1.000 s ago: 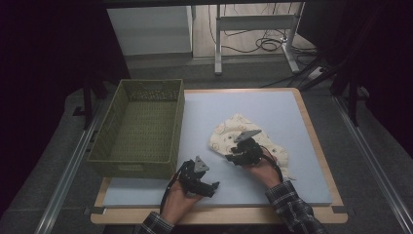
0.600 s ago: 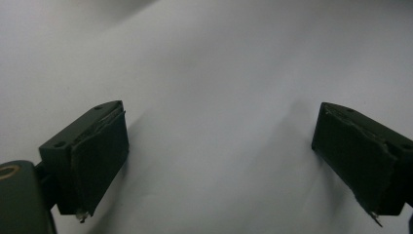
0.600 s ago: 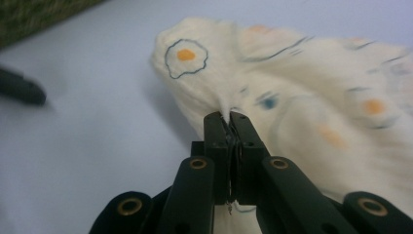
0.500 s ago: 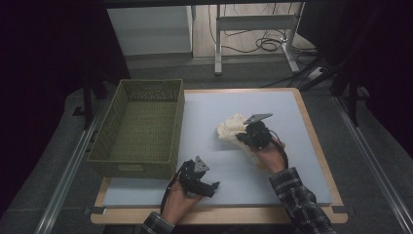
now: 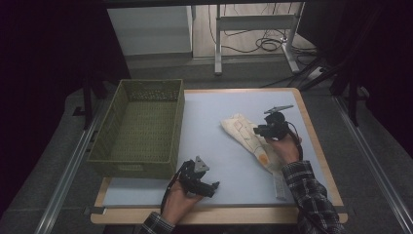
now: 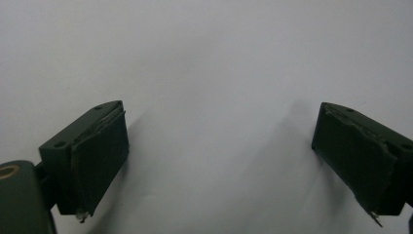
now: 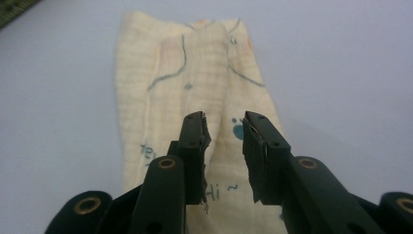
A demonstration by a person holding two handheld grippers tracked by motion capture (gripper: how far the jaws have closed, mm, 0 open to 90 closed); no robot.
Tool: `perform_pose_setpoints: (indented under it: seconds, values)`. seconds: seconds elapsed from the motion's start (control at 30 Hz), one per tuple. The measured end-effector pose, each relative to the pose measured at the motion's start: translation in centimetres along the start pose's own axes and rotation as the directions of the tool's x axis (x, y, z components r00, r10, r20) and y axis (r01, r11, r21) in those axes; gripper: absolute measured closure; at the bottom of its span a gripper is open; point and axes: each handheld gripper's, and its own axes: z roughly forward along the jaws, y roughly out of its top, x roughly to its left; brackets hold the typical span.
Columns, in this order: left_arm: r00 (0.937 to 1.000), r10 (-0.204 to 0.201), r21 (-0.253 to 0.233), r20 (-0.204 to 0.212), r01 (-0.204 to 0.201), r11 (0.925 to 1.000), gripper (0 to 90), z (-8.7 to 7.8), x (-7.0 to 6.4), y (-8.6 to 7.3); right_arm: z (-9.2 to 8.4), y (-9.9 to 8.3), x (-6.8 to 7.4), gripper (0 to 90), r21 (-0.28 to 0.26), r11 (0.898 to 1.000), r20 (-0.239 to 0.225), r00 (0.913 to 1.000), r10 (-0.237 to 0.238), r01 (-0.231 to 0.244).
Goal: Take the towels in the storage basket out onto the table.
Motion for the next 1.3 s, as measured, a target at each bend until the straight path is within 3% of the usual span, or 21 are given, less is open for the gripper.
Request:
perform_pose_setpoints:
  seconds: [0.13,0.3,0.4,0.5,0.6,0.8,0.9,1.0,1.1,1.17,1.23,1.3]
  values:
    - [1.0,0.002,0.002,-0.001,-0.002,1.0,6.5,0.0,0.0,0.0,-0.7,0.8,1.2,73.4,-0.02,0.999,-0.042,0.9987,-0.028,0.027]
    - [1.0,0.002,0.001,-0.001,-0.002,1.0,6.5,0.0,0.0,0.0,1.2,1.3,3.0,74.6,-0.011,0.997,-0.093,0.9928,-0.076,0.075]
    - [1.0,0.002,0.001,-0.001,-0.002,1.0,6.5,0.0,0.0,0.0,3.1,1.4,3.5,68.6,0.022,0.995,-0.065,0.9937,-0.092,0.093]
    - [1.0,0.002,0.002,-0.001,-0.002,1.0,6.5,0.0,0.0,0.0,4.5,1.1,3.3,68.3,0.062,0.992,-0.025,0.9942,-0.105,0.106]
    - [1.0,0.002,0.001,-0.001,-0.002,1.0,6.5,0.0,0.0,0.0,5.2,0.6,3.2,81.1,0.086,0.989,-0.012,0.9931,-0.116,0.117]
    - [1.0,0.001,0.003,0.002,-0.001,1.0,6.5,0.0,0.0,0.0,3.1,0.7,3.5,86.0,0.025,0.993,-0.033,0.9933,-0.111,0.112]
    - [1.0,0.001,0.003,0.002,-0.001,1.0,6.6,0.0,0.0,0.0,1.0,1.0,4.3,86.2,-0.008,0.993,-0.073,0.99,-0.121,0.12]
    - [1.0,0.007,-0.001,0.004,-0.007,1.0,7.5,-0.1,0.0,0.0,-0.3,0.8,5.4,86.2,-0.024,0.988,-0.116,0.9812,-0.155,0.153]
    - [0.9997,0.025,-0.02,0.002,-0.025,0.9995,9.0,-0.4,-0.3,0.1,-1.2,0.0,7.3,86.2,-0.036,0.983,-0.185,0.9658,-0.181,0.178]
    - [0.9996,0.027,-0.042,0.009,-0.027,0.9988,9.0,-0.9,-0.4,0.3,-1.5,-0.6,9.0,86.2,-0.044,0.979,-0.233,0.9507,-0.205,0.2]
    - [0.9996,0.027,-0.069,0.004,-0.027,0.9973,11.2,-1.4,-0.3,0.6,-1.2,-1.3,11.2,84.1,-0.04,0.973,-0.303,0.9256,-0.227,0.226]
    - [0.9998,0.022,-0.074,0.001,-0.022,0.997,12.0,-1.7,-0.2,0.7,-0.8,-1.8,12.7,77.7,-0.029,0.965,-0.317,0.9128,-0.257,0.262]
